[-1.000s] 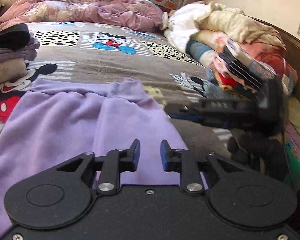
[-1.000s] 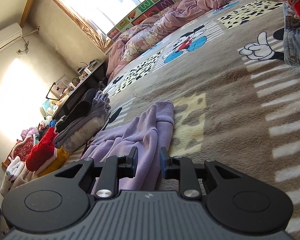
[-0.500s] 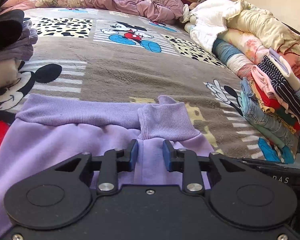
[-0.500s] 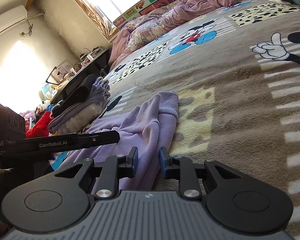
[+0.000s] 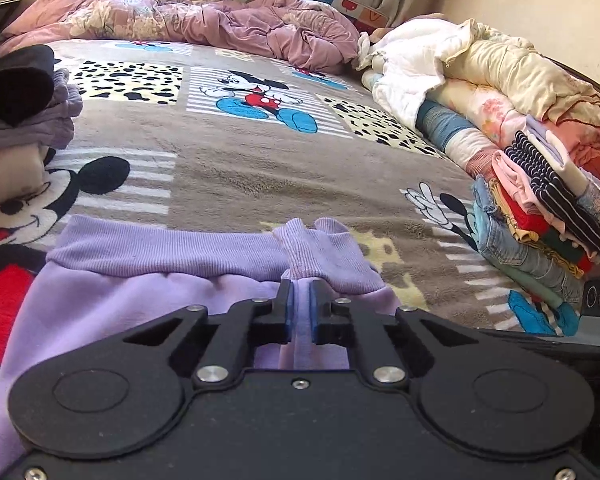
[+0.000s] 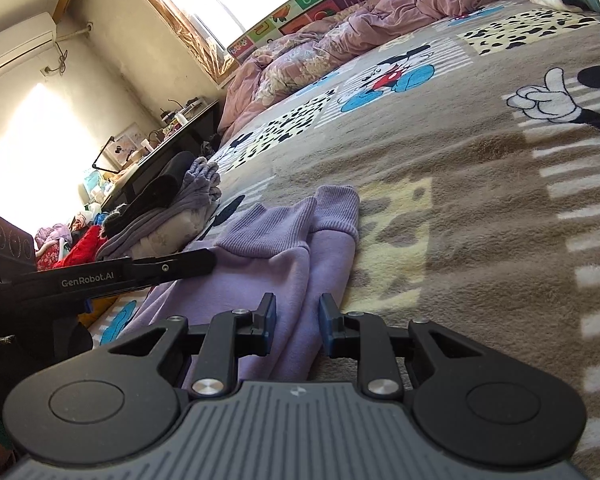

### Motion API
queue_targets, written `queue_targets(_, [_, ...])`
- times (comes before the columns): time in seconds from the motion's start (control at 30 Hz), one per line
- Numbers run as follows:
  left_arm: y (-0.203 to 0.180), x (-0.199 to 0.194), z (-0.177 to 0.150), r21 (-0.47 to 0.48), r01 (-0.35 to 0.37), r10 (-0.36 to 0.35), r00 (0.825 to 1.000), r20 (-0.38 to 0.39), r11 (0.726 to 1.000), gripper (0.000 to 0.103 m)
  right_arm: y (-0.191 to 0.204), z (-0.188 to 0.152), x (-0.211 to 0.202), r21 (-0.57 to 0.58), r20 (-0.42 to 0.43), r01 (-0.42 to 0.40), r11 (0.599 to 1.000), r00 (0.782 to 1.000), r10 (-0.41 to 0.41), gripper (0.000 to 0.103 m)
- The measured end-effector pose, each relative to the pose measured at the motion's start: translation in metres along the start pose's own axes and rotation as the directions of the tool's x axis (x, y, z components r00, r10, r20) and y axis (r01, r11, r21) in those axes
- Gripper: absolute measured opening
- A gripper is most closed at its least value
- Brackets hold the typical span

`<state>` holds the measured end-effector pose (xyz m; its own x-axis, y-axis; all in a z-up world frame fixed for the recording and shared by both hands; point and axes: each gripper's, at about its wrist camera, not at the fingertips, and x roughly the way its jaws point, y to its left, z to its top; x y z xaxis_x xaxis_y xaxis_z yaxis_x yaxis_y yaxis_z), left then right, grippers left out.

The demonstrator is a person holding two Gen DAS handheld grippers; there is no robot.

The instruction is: Fold clothes

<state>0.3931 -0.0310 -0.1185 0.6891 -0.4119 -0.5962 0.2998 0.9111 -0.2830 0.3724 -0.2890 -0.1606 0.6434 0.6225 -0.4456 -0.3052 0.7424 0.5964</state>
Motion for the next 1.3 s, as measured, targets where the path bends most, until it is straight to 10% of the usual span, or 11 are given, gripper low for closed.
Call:
queue_targets(0.23, [-0.017,-0.025,-0.004,0.119,-0.113,0.108,0.993,0.05,0.986,0.013,0.0,-0.001,0.001,0.002,-0.009,0.015,1.0,1.0,-0.015,0.026])
queue_targets(0.53, [-0.084,-0.1,-0.084,0.203,0.054,-0.051,0.998,-0.02,0.978,0.013,0.005,0.0,-0.008,-0.009,-0.011,-0.009,1.0,1.0,0.009,0.026])
queue_targets(1.3, [-0.13,-0.129,-0.172,0.304,0.094,-0.055,0.989,-0.135,0.948,0.013,0.009,-0.012,-0.004,-0.074,-0.059,0.031,0.997,0.998,-0.035,0.026])
